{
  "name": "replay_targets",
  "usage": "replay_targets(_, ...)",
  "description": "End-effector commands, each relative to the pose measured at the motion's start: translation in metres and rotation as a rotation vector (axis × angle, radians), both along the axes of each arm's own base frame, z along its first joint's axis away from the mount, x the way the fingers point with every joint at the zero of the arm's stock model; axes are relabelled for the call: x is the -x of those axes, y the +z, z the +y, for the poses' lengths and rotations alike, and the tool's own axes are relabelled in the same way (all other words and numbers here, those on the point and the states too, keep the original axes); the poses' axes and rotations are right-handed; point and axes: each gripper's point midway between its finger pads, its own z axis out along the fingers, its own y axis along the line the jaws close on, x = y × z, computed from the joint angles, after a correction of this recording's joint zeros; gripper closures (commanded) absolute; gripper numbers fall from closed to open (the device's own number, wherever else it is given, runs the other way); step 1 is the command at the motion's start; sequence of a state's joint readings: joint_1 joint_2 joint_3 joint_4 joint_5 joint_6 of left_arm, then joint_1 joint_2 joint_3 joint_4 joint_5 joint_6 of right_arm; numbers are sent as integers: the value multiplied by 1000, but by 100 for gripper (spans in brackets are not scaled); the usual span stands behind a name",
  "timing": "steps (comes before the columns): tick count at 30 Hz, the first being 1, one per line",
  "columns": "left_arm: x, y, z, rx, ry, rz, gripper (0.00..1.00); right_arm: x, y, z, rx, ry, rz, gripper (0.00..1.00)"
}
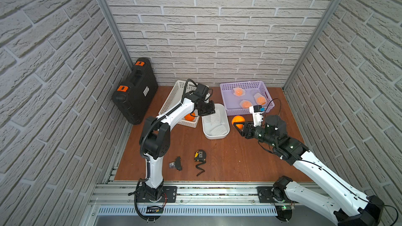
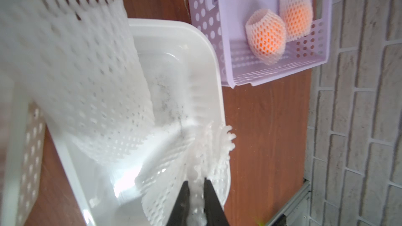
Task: Remove foam nets from oranges
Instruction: Place the foam net into the storage box.
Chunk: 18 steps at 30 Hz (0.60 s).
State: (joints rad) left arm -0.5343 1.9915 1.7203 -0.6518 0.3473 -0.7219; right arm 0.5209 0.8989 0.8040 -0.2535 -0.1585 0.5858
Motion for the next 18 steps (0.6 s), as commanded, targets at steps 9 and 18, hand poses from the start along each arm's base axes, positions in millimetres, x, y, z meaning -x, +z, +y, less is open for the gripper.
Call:
replay_targets(9, -27, -38, -17, -164, -53, 37, 55, 1, 2, -6, 30, -2, -49, 56)
replay_targets(18, -21, 2, -33, -132, -80, -21, 16, 0, -3, -11, 40, -31, -49, 56)
